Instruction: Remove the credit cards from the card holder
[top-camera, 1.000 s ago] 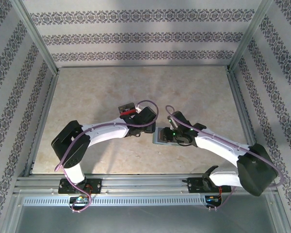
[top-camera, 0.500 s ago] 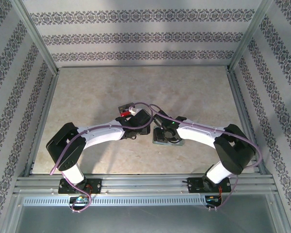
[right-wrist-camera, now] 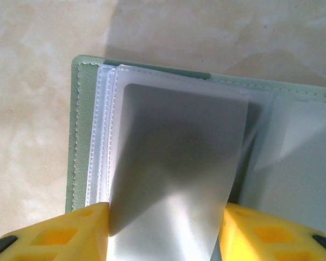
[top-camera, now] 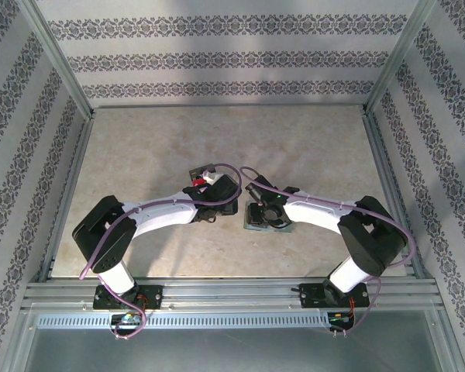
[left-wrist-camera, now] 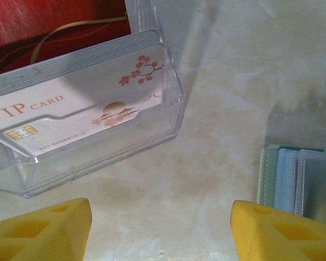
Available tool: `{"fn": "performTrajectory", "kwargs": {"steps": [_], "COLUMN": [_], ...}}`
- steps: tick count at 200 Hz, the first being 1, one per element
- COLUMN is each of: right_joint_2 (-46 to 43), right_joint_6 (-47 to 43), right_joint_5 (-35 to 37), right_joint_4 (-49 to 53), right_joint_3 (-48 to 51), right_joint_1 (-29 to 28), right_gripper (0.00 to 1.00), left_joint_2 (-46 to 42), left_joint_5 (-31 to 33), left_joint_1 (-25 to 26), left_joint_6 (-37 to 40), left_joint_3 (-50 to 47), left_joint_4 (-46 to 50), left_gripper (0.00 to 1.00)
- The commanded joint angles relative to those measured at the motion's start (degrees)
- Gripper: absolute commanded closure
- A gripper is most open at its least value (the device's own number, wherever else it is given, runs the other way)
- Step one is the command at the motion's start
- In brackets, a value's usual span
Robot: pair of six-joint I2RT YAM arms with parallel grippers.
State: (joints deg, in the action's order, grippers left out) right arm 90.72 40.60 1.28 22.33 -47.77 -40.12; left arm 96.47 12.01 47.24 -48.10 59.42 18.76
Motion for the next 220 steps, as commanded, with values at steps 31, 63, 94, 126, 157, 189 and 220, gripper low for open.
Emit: {"fn": "performTrajectory", "kwargs": {"steps": [31, 63, 94, 126, 157, 189, 220], "right_joint_2": [-2.5, -5.4, -8.0, -9.4, -9.6, -9.8, -10.0], "right_joint_6": [0.5, 1.0, 0.8, 0.4, 0.8, 0.8, 0.9], "right_joint_5": [-5.2, -9.9, -13.0, -13.8, -14.9, -15.8, -16.2], "right_joint_4": [-5.5, -10.7, -13.3, -13.8, -15.1, -15.8, -16.3], "right_joint_3": [6.5, 10.8, 13.6, 14.5, 15.3, 16.1, 16.4], "right_joint_1": [3.4, 6.7, 9.5, 10.6, 11.5, 12.1, 12.5], "right_gripper": [0.58, 0.58, 0.58, 0.59, 0.59, 0.59, 0.59], "left_joint_2": [0.2, 3.0, 5.3, 5.6, 8.0, 11.0, 12.7], "left_joint_5": [-4.9, -9.0, -11.7, -13.3, -14.5, -17.3, -18.9], "left_joint_1": [-0.6, -0.5, -0.4, -0.3, -0.2, -0.2, -0.3], "left_joint_6": [-0.5, -0.8, -0.5, -0.6, -0.7, -1.3, -1.7], "left_joint_3": [0.8, 2.3, 3.9, 4.1, 6.0, 6.8, 7.5], "left_joint_4": [-2.9, -5.4, -6.0, -7.5, -6.4, -8.2, -10.9], "left_gripper": [0.33, 0.36, 0.45, 0.59, 0.59, 0.59, 0.59]}}
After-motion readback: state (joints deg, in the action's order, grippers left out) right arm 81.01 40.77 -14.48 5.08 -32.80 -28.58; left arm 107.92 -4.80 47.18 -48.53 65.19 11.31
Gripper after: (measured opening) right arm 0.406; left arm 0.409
